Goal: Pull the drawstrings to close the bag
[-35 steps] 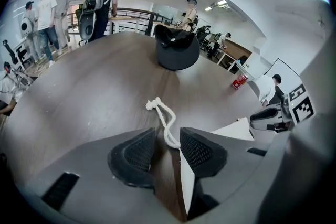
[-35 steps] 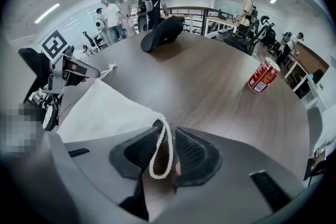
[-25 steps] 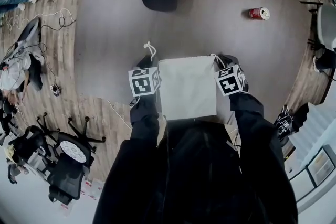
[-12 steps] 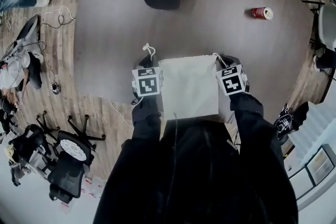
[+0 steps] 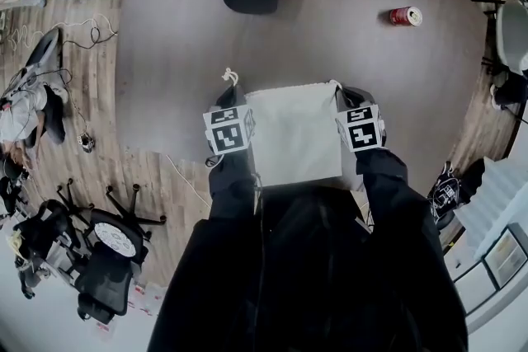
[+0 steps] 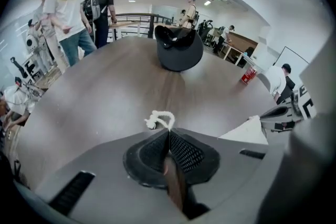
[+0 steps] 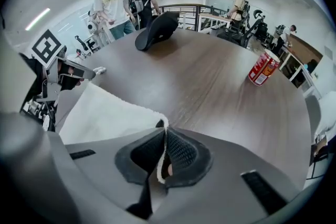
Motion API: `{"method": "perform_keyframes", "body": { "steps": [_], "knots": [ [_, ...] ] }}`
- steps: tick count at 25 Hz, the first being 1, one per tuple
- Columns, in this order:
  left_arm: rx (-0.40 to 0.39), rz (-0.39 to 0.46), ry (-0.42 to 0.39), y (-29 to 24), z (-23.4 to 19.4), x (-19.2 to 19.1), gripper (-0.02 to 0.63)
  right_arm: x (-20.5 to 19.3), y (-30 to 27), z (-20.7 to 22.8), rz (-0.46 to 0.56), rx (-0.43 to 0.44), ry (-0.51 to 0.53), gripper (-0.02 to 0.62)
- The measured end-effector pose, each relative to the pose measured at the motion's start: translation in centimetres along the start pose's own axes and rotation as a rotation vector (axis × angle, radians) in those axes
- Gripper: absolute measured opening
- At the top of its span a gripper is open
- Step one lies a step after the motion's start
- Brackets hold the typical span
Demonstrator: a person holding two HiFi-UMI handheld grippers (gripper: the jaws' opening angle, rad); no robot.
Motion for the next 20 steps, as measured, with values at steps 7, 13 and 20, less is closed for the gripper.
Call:
{"method": "perform_keyframes", "body": {
  "steps": [7, 13, 20],
  "knots": [
    [0.012, 0.129, 0.063, 5.8, 0.7, 0.1, 0.038, 1.5, 6.4, -0.9, 0.160, -0.051, 0.050, 0.033],
    [0.052, 0.275, 0.095, 13.1, 2.3, -0.3, 0.038, 0.6, 13.4, -1.9, 0.305, -0.089, 0.070, 0.034],
    [0.088, 0.455, 0.076, 22.8, 6.2, -0.9, 0.038, -1.6, 23.6, -3.1, 0.505, -0.126, 0.108, 0.034]
  ]
}}
Point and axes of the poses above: the fingertips, and each gripper's own axes: y backward along the fingers, z to its right, x out of its top, the point moved 7 cm from there along y, backward along the fingers, and after that the axes turned 1 degree about -z, right-handed, at the moved point
